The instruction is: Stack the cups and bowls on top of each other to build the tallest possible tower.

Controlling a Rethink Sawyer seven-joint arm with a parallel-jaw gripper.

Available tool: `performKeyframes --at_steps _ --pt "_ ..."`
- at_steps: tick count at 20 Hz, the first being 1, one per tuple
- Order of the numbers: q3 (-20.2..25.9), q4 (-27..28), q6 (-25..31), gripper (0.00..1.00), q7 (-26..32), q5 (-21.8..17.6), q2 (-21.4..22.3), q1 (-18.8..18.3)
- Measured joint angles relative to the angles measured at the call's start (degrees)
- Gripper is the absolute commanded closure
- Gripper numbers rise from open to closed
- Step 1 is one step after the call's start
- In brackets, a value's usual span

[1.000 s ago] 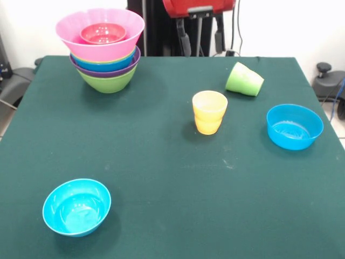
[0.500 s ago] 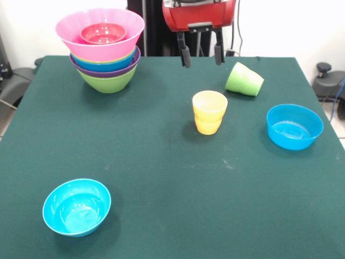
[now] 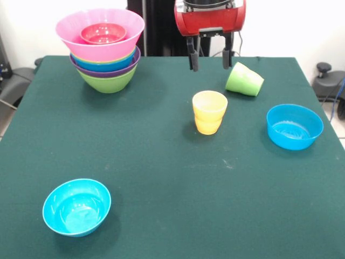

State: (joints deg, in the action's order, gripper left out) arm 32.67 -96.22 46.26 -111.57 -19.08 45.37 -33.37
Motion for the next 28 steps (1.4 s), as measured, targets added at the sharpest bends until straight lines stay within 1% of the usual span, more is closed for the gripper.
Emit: performKeyframes --at_steps 13,18,23,28 --pt "-1.9 0.0 -1.6 0.0 0.0 -0.3 -0.3 1.0" --pt "-4.3 0.2 -2.4 0.0 0.0 -0.3 -1.7 3.0" --pt "-7.0 0.2 -4.8 0.0 0.0 -0.5 -3.8 5.8" --pt "-8.7 0.2 -6.0 0.0 0.0 -0.5 -4.9 7.7"
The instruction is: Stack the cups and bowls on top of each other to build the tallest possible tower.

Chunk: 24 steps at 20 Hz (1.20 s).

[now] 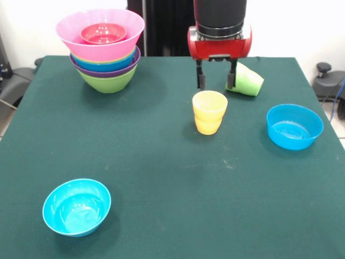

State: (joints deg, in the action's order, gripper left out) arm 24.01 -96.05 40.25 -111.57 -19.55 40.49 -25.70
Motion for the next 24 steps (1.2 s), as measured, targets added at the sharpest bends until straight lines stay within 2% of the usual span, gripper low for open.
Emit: performKeyframes --at_steps 13,24 --pt "-3.4 0.4 -0.3 0.0 0.0 0.0 -2.8 1.2" --pt "-6.5 1.0 -4.5 0.0 0.0 0.0 -6.5 2.9"
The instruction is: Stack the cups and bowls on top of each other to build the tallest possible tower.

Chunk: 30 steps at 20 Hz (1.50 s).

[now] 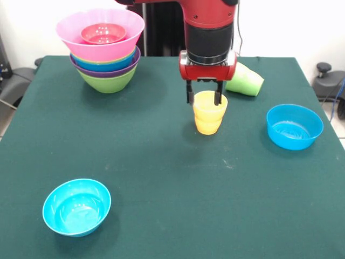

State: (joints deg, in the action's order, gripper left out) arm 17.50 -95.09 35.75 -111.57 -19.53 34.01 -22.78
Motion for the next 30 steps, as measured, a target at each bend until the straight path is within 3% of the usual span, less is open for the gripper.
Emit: performKeyframes --at_steps 14,30 --pt "-2.3 0.0 -0.5 0.0 0.0 0.0 -0.9 2.4" --pt "-5.4 -4.4 -0.5 0.0 0.0 3.1 9.8 6.0"
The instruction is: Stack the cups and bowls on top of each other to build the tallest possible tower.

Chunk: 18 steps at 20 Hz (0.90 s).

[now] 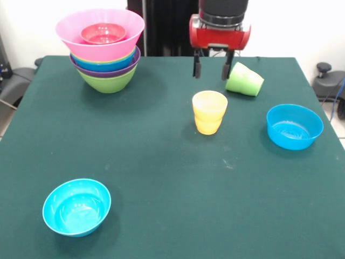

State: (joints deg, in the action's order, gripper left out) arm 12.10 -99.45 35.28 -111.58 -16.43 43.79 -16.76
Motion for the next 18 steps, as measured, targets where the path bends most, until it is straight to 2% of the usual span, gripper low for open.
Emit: performKeyframes --at_steps 8,18 --pt "-1.6 -2.7 -0.3 0.0 0.0 1.9 1.7 1.2" --pt "-2.8 -3.4 -3.9 0.0 -0.1 2.5 0.0 2.5"
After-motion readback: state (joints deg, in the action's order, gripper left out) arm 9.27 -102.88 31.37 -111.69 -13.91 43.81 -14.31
